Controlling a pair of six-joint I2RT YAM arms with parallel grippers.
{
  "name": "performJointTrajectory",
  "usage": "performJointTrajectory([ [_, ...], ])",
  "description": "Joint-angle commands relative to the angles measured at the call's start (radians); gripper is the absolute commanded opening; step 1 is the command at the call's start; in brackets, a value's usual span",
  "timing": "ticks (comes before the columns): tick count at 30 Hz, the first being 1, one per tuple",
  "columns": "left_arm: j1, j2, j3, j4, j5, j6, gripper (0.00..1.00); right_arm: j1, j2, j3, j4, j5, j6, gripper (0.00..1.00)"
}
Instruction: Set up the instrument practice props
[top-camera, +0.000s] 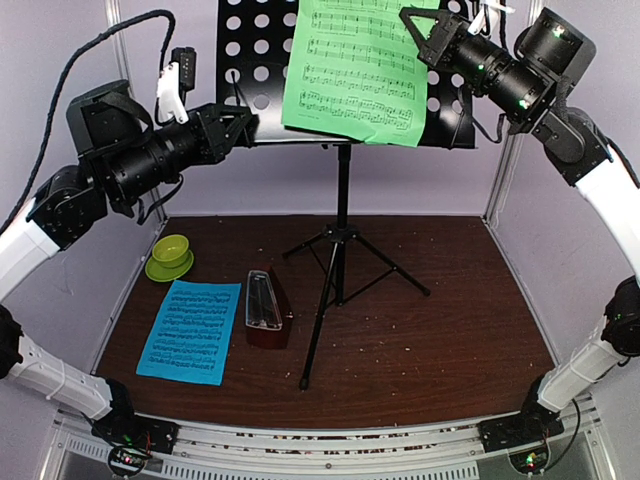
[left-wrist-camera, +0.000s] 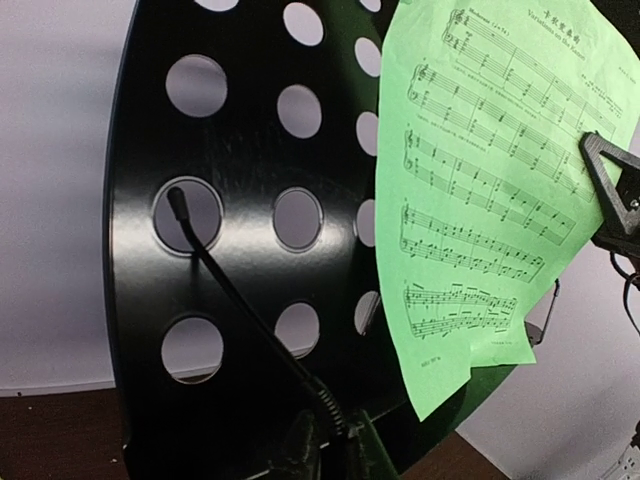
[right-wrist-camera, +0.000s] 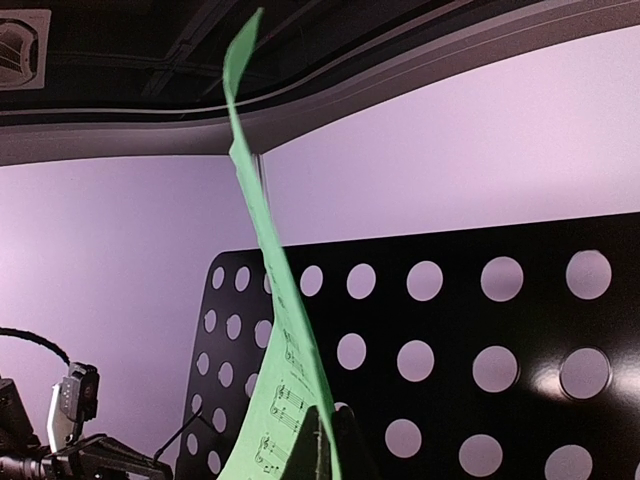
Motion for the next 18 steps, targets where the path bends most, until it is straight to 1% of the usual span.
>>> performJointTrajectory([
  [1,-0.01,-0.003,-0.003,0.077,0.037,0.093,0.08,-0.006,0.005,0.044,-0.003,-0.004,-0.003,0.0],
  [5,-0.015,0.007,0.022,0.075,0.053,0.157,0.0,-0.006,0.01,0.065,-0.007,-0.01,0.001,0.0],
  [12,-0.022,0.003,0.02,0.074,0.067,0.233,0.0,-0.006,0.016,0.067,-0.011,-0.007,-0.001,0.0],
  [18,-0.045,0.003,0.021,0.08,0.075,0.371,0.0,-0.006,0.024,0.068,-0.008,-0.013,-0.008,0.0],
])
